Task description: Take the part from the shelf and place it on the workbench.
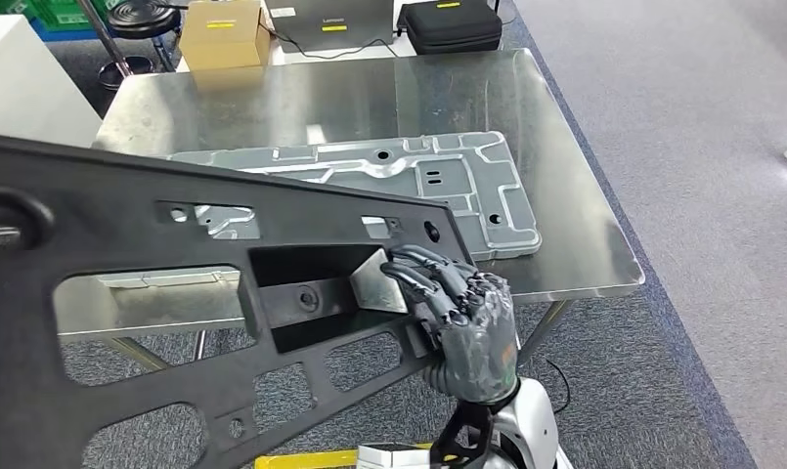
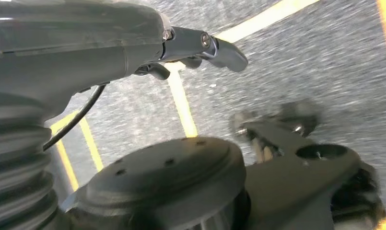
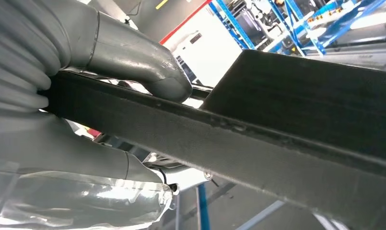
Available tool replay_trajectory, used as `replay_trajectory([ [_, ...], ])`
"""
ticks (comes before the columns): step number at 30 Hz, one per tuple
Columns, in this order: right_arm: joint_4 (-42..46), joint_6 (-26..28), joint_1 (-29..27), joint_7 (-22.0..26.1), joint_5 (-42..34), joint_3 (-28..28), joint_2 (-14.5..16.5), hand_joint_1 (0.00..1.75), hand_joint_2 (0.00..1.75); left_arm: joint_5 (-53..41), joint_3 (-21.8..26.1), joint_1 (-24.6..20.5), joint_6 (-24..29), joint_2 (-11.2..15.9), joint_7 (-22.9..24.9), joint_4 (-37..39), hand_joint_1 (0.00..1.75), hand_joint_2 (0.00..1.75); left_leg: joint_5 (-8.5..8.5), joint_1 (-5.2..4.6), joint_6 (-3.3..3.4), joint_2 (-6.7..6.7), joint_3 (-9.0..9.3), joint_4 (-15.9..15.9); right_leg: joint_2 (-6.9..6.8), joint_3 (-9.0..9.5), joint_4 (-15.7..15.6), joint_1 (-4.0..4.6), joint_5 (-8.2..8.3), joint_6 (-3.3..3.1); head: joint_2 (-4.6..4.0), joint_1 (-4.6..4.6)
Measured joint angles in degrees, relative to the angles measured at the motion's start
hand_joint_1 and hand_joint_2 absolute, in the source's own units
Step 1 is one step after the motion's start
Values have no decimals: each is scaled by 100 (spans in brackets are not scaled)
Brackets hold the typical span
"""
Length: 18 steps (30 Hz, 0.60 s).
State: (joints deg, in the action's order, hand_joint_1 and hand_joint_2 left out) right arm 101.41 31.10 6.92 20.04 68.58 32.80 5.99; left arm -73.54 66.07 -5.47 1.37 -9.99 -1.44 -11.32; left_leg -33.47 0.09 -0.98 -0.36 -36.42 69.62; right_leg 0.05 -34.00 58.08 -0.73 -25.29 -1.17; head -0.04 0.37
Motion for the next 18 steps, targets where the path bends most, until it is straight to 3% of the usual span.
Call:
replay_trajectory([
  [2, -136, -137, 138, -112, 121, 51, -7, 175, 175, 24, 2, -9, -18, 15, -6, -1, 0, 175, -4, 9, -33, -2, -182, 336, 2, 9, 16, 0, -17, -6, 0, -1],
  [3, -215, -228, 200, -167, 174, 72, -13, 175, 175, 29, 2, -12, -28, 20, 2, -1, 0, 175, 146, 20, -47, -1, -132, 214, 6, 14, 30, -2, -30, 1, -1, -1],
  [5, -409, -393, 347, -253, 262, 107, -23, 175, 175, 32, 2, -7, -42, 15, 25, -1, 0, 175, 524, 51, -71, 3, 146, -405, 18, 15, 73, -2, -64, 36, -1, 0],
  [6, -561, -488, 472, -298, 307, 128, -30, 175, 175, 36, 2, -7, -45, 5, 42, -1, 0, 175, 623, 55, -65, 2, 279, -720, 27, -2, 106, 6, -77, 62, -1, -3],
  [8, -979, -638, 821, -358, 373, 164, -45, 175, 175, 51, 3, -9, -47, -16, 75, -1, 0, 175, 628, 45, 7, -9, 377, -999, 42, -53, 136, 26, -65, 125, 0, -8],
  [11, -1796, -766, 1308, -398, 364, 180, -80, 175, 175, 66, 6, -10, -48, -32, 107, -1, 0, 175, 665, 36, 152, -27, 368, -1049, 32, -97, 169, 18, -66, 214, 0, -9],
  [13, -2303, -823, 1593, -393, 314, 177, -110, 175, 175, 55, 7, -11, -51, -39, 112, -1, 0, 175, 695, 42, 224, -25, 369, -1071, 21, -260, 510, 5, -260, 261, 0, -6],
  [16, -2988, -890, 1919, -330, 280, 164, -160, 175, 175, 31, 9, -8, -59, -39, 112, -1, 0, 175, 700, 10, 271, -18, 362, -1071, 16, -808, 1576, 3, -677, 281, 0, -5],
  [17, -3200, -909, 1990, -313, 282, 160, -178, 175, 175, 26, 9, -6, -64, -39, 111, -1, 0, 175, 697, -4, 279, -21, 367, -1071, 16, -913, 1743, 7, -670, 269, 0, -5],
  [18, -3396, -937, 2060, -310, 293, 159, -195, 175, 175, 21, 9, -2, -72, -40, 110, -1, 0, 175, 693, -19, 286, -27, 377, -1071, 16, -912, 1688, 19, -552, 242, 0, -4],
])
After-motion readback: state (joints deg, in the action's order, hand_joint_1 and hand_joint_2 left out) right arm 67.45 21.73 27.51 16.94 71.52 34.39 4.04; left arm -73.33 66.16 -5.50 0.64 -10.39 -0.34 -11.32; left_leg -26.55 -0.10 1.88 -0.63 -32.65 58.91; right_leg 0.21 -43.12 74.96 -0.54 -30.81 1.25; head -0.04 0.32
